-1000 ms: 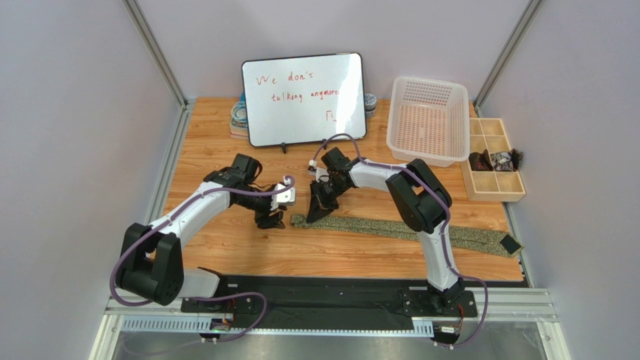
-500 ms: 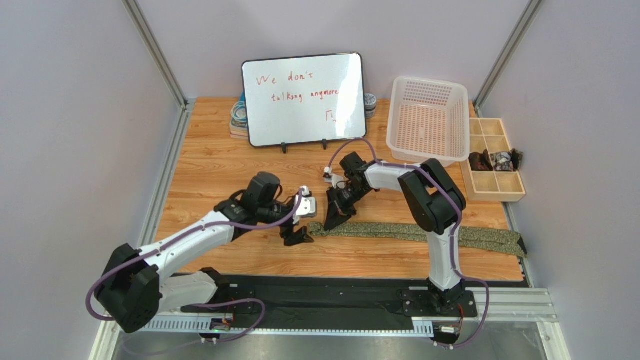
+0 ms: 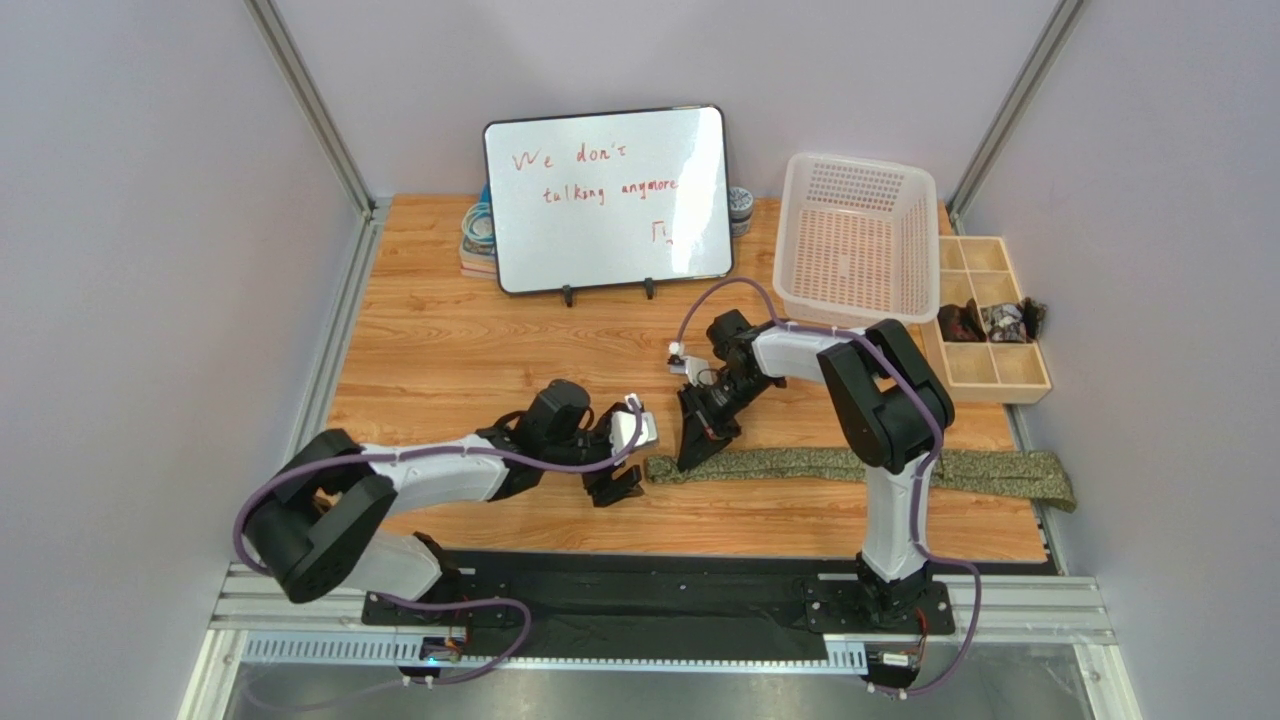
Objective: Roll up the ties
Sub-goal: Roll the tie at the center of the board.
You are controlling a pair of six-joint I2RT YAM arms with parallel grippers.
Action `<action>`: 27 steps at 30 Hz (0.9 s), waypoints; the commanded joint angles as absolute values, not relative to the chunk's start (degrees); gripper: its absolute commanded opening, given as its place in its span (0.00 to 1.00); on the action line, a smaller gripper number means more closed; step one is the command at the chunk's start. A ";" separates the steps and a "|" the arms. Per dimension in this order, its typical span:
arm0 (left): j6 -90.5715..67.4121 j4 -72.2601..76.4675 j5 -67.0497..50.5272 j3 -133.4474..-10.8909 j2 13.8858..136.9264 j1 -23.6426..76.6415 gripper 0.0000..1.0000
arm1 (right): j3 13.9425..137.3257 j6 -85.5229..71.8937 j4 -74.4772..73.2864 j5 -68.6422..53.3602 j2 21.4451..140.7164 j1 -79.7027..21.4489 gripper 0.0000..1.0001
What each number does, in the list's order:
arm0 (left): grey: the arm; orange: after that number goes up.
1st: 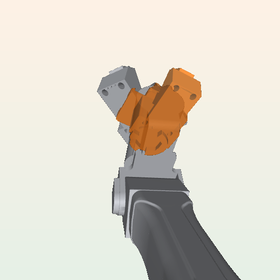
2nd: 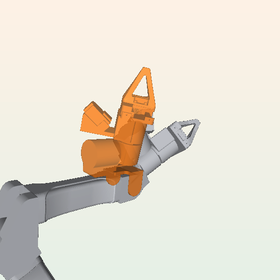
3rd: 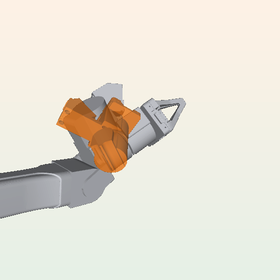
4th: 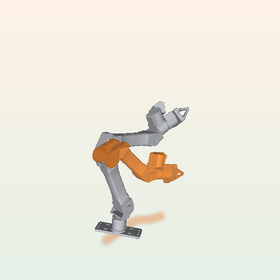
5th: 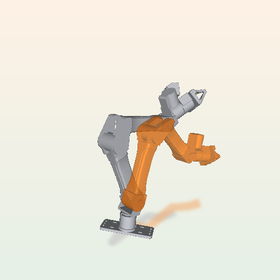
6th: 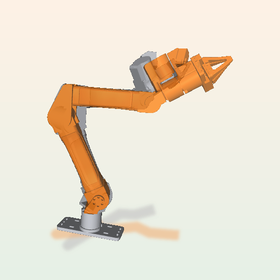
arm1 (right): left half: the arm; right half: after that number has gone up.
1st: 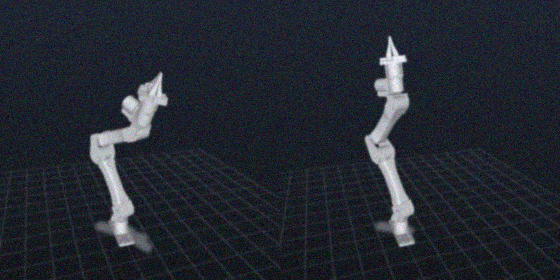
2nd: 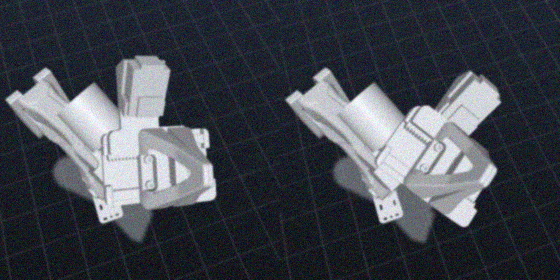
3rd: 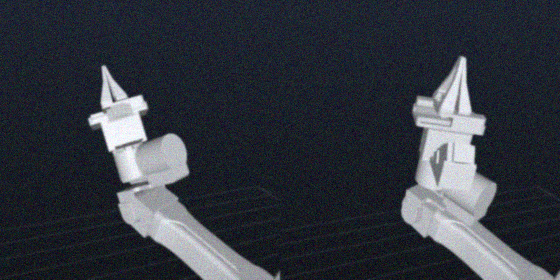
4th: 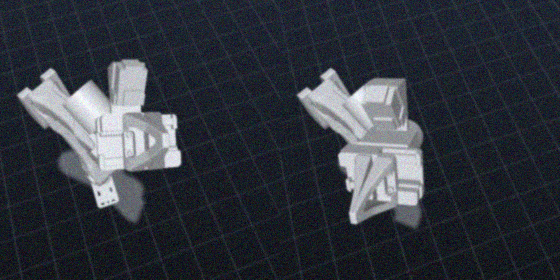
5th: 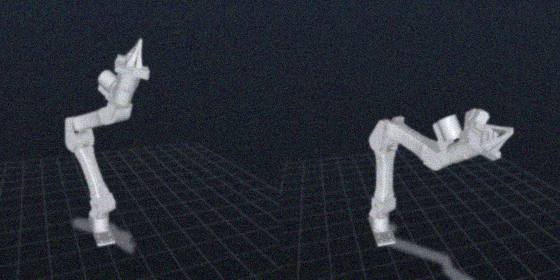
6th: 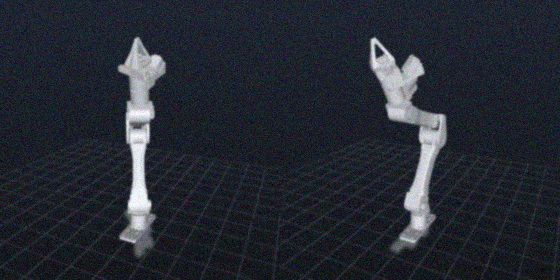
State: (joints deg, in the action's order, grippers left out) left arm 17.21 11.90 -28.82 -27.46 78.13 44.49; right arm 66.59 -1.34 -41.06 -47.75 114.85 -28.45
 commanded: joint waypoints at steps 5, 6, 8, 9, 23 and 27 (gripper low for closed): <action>20.91 21.97 -29.27 -31.90 88.41 45.70 0.72 | 64.78 3.69 -39.82 -44.39 114.61 -28.21 0.00; 21.18 22.06 -29.53 -32.08 88.94 45.96 0.71 | 64.60 3.52 -39.64 -44.56 114.78 -28.21 0.00; 21.88 22.23 -29.18 -32.34 89.73 46.66 0.68 | 64.51 3.25 -39.11 -45.00 114.87 -28.13 0.00; 22.06 22.32 -29.01 -32.52 90.00 46.93 0.67 | 64.51 3.08 -38.94 -45.17 114.87 -28.13 0.00; 21.89 15.56 -30.85 -33.92 83.32 48.25 0.26 | 64.07 -2.36 -35.69 -44.74 116.01 -27.77 0.00; 18.99 14.41 -31.02 -37.52 84.90 49.13 0.23 | 63.99 -5.09 -33.67 -45.17 116.37 -27.77 0.00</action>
